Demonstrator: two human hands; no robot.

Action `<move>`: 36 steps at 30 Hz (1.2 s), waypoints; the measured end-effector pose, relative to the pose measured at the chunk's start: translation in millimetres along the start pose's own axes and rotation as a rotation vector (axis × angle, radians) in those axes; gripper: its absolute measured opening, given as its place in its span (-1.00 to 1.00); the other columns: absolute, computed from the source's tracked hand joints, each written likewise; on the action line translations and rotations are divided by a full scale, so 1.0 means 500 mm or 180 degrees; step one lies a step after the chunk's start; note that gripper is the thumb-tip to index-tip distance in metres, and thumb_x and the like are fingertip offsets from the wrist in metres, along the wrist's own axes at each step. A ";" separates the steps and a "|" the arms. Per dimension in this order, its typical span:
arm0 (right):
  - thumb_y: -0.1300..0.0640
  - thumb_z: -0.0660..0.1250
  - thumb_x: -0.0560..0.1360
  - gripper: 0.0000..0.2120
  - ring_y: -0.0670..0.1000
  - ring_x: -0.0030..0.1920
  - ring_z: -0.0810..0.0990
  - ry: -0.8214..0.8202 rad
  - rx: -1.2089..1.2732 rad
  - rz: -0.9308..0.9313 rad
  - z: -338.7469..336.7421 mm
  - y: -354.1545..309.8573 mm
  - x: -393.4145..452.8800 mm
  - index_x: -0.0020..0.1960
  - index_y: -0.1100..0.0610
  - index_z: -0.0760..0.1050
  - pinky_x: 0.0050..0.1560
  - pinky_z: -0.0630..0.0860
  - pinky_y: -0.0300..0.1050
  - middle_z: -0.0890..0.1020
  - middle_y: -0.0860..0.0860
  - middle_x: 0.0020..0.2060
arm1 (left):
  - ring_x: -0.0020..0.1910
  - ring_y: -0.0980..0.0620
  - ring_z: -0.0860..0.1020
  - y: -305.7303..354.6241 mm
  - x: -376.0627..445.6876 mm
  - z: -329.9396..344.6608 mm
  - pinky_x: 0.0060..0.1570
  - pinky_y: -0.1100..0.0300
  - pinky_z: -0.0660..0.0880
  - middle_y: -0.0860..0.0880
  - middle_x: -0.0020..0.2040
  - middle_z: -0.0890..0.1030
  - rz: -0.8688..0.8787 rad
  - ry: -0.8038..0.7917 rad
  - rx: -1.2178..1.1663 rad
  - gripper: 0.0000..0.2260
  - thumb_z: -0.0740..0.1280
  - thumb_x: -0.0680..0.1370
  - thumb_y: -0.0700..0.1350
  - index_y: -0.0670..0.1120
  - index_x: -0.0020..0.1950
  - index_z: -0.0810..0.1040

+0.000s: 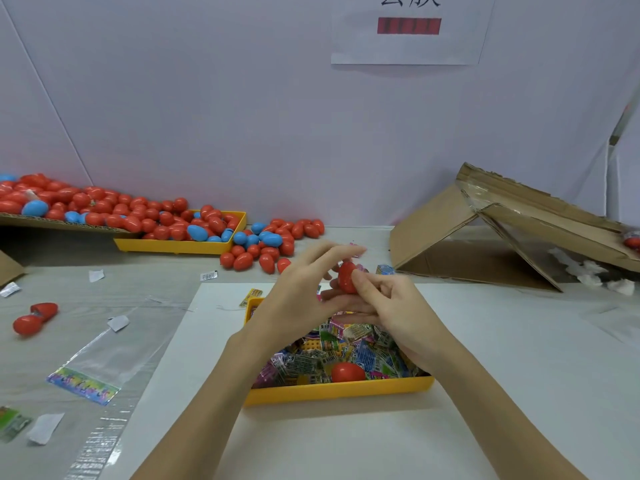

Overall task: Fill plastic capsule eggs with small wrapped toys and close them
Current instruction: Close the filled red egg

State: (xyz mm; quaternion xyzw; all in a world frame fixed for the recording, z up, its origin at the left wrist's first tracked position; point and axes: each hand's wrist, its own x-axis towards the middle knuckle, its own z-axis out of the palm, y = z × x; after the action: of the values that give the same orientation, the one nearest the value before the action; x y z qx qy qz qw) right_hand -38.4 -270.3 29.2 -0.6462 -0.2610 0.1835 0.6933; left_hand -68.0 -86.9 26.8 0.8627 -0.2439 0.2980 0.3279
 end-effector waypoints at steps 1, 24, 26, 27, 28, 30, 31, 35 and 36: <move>-0.01 0.21 0.70 -0.62 0.16 0.06 0.75 0.0006 -0.0034 0.0014 0.003 0.000 -0.001 0.19 0.25 0.64 0.02 0.69 -0.08 0.76 0.18 0.01 | 0.11 0.20 0.53 0.003 0.001 0.002 0.10 0.29 0.52 0.07 0.22 0.56 0.0084 0.0010 0.0088 -0.54 0.53 0.53 -0.18 -0.06 0.41 0.56; 0.03 0.46 0.58 -0.95 -0.07 0.12 0.49 0.0242 -0.3525 -0.0454 -0.003 0.028 0.008 -0.05 -0.08 0.61 0.27 0.38 0.06 0.64 -0.23 -0.13 | 0.13 0.09 0.64 -0.021 -0.006 -0.044 0.15 0.27 0.58 0.03 0.26 0.63 -0.1017 -0.0008 -0.0525 -0.57 0.43 0.61 -0.18 -0.04 0.48 0.50; 0.08 0.47 0.57 -0.97 -0.14 0.02 0.56 0.0402 -0.3097 -0.0621 -0.012 0.017 0.006 -0.05 -0.02 0.66 0.16 0.51 -0.04 0.65 -0.22 -0.14 | 0.15 0.06 0.66 -0.019 -0.004 -0.046 0.14 0.22 0.61 0.02 0.27 0.63 -0.1338 -0.0069 -0.1169 -0.58 0.36 0.64 -0.28 -0.05 0.48 0.46; 0.10 0.47 0.57 -0.97 -0.16 -0.01 0.59 0.0517 -0.2877 -0.0677 -0.017 0.011 0.005 -0.05 -0.01 0.67 0.08 0.55 -0.16 0.66 -0.21 -0.13 | 0.14 0.04 0.68 -0.018 -0.002 -0.047 0.11 0.21 0.61 0.00 0.25 0.64 -0.1473 -0.0011 -0.1474 -0.62 0.33 0.64 -0.33 -0.07 0.43 0.47; 0.12 0.47 0.57 -0.96 -0.20 -0.02 0.61 0.0625 -0.2679 -0.0694 -0.021 0.005 0.004 -0.05 -0.01 0.66 0.00 0.55 -0.30 0.67 -0.20 -0.13 | 0.12 0.00 0.69 -0.018 0.000 -0.047 0.07 0.19 0.62 -0.04 0.22 0.66 -0.1599 0.0081 -0.1750 -0.67 0.30 0.64 -0.36 -0.10 0.37 0.50; 0.15 0.47 0.57 -0.94 -0.23 -0.05 0.64 0.0757 -0.2353 -0.0664 -0.030 -0.004 0.004 -0.04 0.00 0.64 -0.07 0.54 -0.39 0.70 -0.16 -0.14 | 0.06 -0.08 0.70 -0.020 0.004 -0.047 0.00 0.16 0.62 -0.13 0.18 0.66 -0.1803 0.0222 -0.2364 -0.73 0.22 0.63 -0.41 -0.18 0.25 0.56; 0.16 0.46 0.57 -0.94 -0.21 -0.07 0.66 0.0787 -0.2206 -0.0640 -0.033 -0.007 0.004 -0.03 0.01 0.63 -0.07 0.56 -0.37 0.71 -0.13 -0.15 | 0.03 -0.11 0.69 -0.021 0.007 -0.047 -0.02 0.16 0.62 -0.18 0.15 0.65 -0.1889 0.0278 -0.2721 -0.72 0.18 0.62 -0.42 -0.21 0.22 0.59; 0.15 0.45 0.58 -0.94 -0.16 -0.12 0.67 0.0832 -0.1870 -0.0579 -0.032 -0.013 0.001 0.00 0.00 0.64 -0.09 0.64 -0.21 0.70 -0.15 -0.21 | 0.06 -0.07 0.66 -0.015 0.012 -0.041 0.04 0.20 0.60 -0.13 0.08 0.70 -0.1974 0.0232 -0.3207 -0.78 0.35 0.61 -0.18 -0.15 0.23 0.67; 0.15 0.44 0.59 -0.93 -0.16 -0.11 0.67 0.0836 -0.1777 -0.0561 -0.030 -0.014 0.001 0.01 -0.01 0.65 -0.09 0.66 -0.17 0.70 -0.17 -0.22 | 0.10 -0.04 0.67 -0.013 0.010 -0.040 0.08 0.21 0.59 -0.10 0.07 0.71 -0.1911 0.0144 -0.2927 -0.76 0.40 0.59 -0.11 -0.07 0.25 0.67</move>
State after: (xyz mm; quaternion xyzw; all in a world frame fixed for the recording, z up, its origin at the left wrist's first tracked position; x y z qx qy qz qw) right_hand -29.7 -282.8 35.7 -0.8045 -0.2645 -0.0410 0.5302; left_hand -67.6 -69.2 39.4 0.6556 -0.0850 0.0725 0.7468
